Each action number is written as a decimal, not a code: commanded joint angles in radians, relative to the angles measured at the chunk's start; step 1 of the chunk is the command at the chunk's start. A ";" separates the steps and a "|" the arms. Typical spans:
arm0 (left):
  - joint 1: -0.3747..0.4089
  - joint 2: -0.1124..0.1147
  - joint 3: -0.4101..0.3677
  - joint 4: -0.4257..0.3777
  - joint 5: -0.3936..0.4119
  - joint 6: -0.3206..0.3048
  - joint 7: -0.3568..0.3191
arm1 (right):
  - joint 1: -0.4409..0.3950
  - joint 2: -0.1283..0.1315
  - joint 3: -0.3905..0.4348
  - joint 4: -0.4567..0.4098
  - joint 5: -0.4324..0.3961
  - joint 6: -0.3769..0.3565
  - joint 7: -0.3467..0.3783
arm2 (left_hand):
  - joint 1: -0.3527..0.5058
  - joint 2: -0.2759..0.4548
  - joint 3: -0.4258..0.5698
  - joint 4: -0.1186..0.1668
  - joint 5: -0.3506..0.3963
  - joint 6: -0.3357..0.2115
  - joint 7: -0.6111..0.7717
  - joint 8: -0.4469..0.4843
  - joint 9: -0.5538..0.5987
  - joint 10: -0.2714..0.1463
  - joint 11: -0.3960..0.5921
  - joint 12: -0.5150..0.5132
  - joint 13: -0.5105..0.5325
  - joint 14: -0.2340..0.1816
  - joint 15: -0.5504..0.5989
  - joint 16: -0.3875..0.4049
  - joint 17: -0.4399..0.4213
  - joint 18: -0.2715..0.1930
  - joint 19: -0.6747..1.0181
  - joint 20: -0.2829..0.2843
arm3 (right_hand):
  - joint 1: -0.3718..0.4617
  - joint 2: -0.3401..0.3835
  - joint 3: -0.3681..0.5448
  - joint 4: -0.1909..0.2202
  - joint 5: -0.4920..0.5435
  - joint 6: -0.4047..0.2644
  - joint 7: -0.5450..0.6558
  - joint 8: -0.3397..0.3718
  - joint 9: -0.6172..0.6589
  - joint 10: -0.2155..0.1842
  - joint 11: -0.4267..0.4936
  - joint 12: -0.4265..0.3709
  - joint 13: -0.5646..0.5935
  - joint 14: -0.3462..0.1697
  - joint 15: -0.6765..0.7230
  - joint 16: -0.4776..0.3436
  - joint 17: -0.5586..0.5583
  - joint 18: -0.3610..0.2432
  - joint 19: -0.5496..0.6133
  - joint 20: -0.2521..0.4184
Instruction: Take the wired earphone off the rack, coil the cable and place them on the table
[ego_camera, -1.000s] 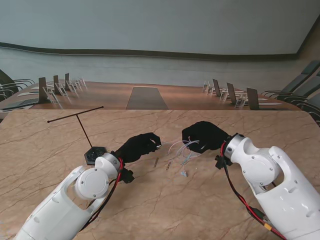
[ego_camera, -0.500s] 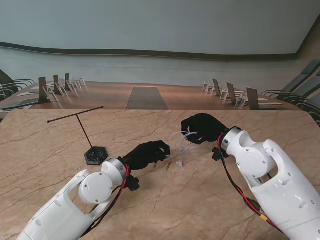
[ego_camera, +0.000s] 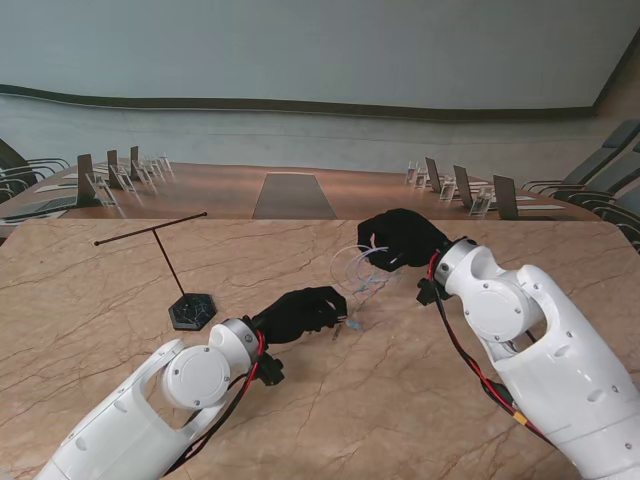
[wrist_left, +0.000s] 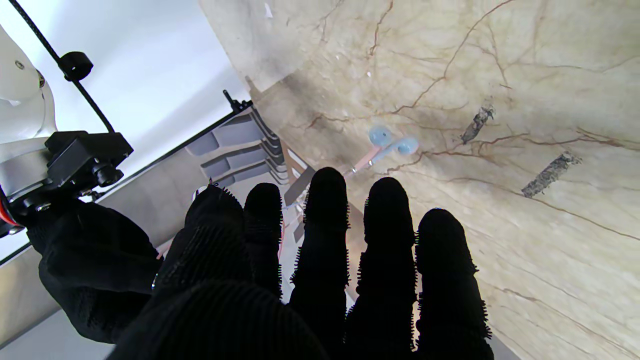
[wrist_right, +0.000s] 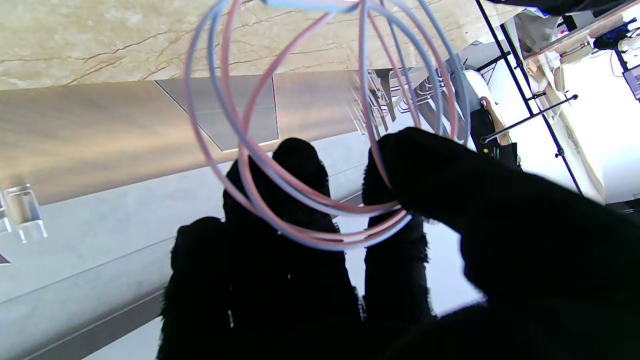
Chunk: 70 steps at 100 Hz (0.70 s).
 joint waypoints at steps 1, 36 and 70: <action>0.002 -0.001 0.003 0.001 0.001 -0.003 -0.009 | 0.004 -0.007 -0.007 -0.005 0.003 0.004 0.003 | 0.053 0.017 -0.011 0.019 0.052 -0.028 -0.025 -0.037 0.053 -0.014 -0.055 -0.054 0.042 0.022 -0.023 -0.038 0.024 -0.001 0.050 0.012 | 0.050 0.020 0.147 0.115 0.100 -0.113 0.128 0.037 0.018 0.127 0.023 0.010 0.061 0.099 0.078 0.014 0.011 -0.066 0.001 0.019; -0.034 -0.004 0.038 0.019 -0.010 0.007 -0.024 | -0.005 -0.003 -0.013 -0.032 0.009 0.009 0.022 | 0.041 -0.001 -0.015 0.022 0.028 0.023 -0.128 -0.106 0.007 0.001 -0.152 -0.177 0.006 0.000 -0.150 -0.153 -0.003 -0.021 0.035 0.006 | 0.051 0.023 0.142 0.114 0.098 -0.108 0.127 0.028 0.019 0.128 0.021 0.010 0.063 0.101 0.078 0.013 0.014 -0.061 0.001 0.018; -0.049 -0.006 0.050 0.031 -0.009 0.013 -0.022 | -0.035 0.002 -0.004 -0.067 0.006 0.011 0.043 | -0.024 -0.024 -0.003 0.032 -0.026 0.053 -0.169 -0.109 -0.066 -0.002 -0.155 -0.203 -0.042 -0.017 -0.180 -0.172 -0.034 -0.037 0.007 -0.005 | 0.051 0.026 0.141 0.115 0.098 -0.108 0.128 0.025 0.021 0.130 0.020 0.011 0.064 0.103 0.079 0.013 0.017 -0.059 0.001 0.017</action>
